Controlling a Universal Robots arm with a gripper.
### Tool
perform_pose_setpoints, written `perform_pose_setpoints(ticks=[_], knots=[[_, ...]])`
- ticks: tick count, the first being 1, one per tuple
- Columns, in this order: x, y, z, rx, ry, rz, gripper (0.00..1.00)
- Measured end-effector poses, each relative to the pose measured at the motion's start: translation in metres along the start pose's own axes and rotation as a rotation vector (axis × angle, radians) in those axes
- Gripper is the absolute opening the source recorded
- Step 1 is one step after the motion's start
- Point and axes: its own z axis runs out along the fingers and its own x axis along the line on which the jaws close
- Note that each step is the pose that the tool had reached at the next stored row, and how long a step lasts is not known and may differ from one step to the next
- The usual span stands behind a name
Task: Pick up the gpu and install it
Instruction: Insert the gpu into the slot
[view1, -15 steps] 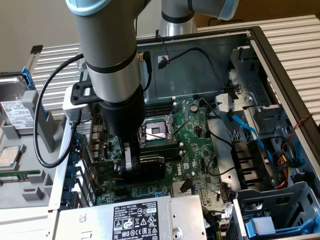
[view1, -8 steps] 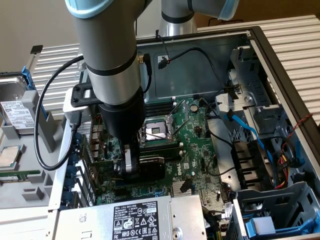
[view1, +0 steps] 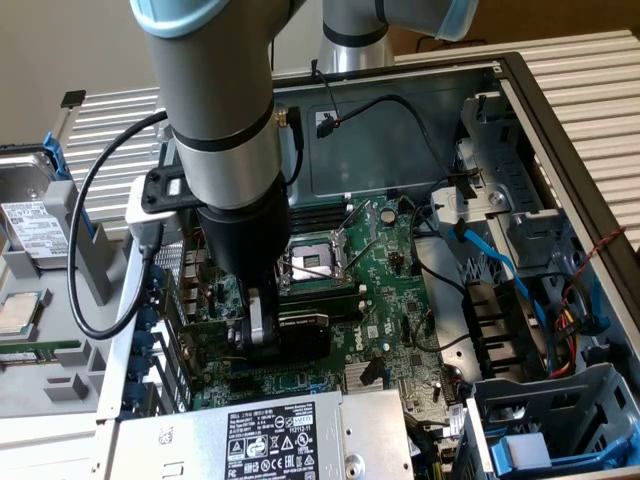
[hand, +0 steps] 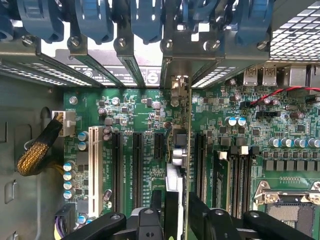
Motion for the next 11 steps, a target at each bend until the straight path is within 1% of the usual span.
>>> perform_pose_setpoints(ticks=[3,4,5,7,8,11], knots=[[0.0000,0.0000,-0.0007,-0.0001,0.0000,0.000,0.34],[0.0000,0.0000,-0.0010,-0.0001,0.0001,0.000,0.36],[0.0000,0.0000,-0.0010,0.0001,-0.0002,0.000,0.42],[0.0000,0.0000,-0.0012,0.0001,-0.0002,0.000,0.42],[0.0000,0.0000,-0.0018,-0.0001,0.0001,0.000,0.48],[-0.0001,-0.0002,-0.0049,0.0000,-0.0001,0.000,0.48]])
